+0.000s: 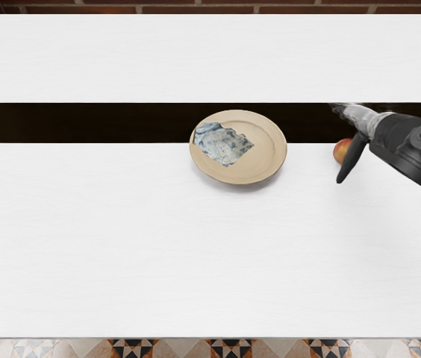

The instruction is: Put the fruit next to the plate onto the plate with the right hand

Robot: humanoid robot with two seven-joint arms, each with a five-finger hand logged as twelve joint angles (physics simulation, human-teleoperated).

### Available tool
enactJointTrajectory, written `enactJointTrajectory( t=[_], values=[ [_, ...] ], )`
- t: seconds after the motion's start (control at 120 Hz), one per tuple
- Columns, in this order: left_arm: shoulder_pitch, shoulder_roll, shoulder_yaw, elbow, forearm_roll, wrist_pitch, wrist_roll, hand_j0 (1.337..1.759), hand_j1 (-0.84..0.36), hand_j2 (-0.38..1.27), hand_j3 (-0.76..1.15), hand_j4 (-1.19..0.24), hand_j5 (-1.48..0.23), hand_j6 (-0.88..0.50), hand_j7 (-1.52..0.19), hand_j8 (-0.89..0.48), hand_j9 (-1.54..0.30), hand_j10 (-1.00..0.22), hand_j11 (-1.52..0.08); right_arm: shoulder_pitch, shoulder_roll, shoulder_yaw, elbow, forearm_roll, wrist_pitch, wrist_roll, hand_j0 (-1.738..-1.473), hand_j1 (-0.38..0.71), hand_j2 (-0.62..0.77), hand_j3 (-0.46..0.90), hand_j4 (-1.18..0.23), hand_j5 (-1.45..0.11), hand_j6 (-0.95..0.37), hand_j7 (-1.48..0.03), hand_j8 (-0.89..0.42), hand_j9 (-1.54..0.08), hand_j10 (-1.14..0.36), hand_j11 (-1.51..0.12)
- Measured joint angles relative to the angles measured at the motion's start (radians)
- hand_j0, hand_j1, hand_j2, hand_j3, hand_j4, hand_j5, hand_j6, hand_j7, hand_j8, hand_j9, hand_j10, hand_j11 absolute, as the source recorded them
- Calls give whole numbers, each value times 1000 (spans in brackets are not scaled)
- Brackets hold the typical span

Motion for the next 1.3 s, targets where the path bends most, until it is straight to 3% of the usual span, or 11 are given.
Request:
enactJointTrajectory(
  t=[0.317, 0.792, 1.3],
  values=[
    [0, 0, 0, 0, 0, 0, 0, 1658, 56, 49, 0, -245, -318, -246, -318, -246, -318, -245, -318, 9, 62, -77, -30, -2, -141, 0, -1658, -245, -16, 0, -90, -114, -92, -114, -91, -114, -90, -114],
    [0, 0, 0, 0, 0, 0, 0, 1658, 56, 49, 0, -245, -318, -246, -318, -246, -318, -245, -318, 3, 100, -125, -52, -2, -227, 0, -1658, 13, -58, 0, -305, -394, -306, -393, -305, -394, -304, -394],
    [0, 0, 0, 0, 0, 0, 0, 1658, 56, 49, 0, -245, -318, -246, -318, -246, -318, -245, -318, -8, 114, -176, -66, -2, -293, 0, -1658, 106, -73, 0, -388, -490, -385, -496, -373, -496, -384, -496]
  ],
)
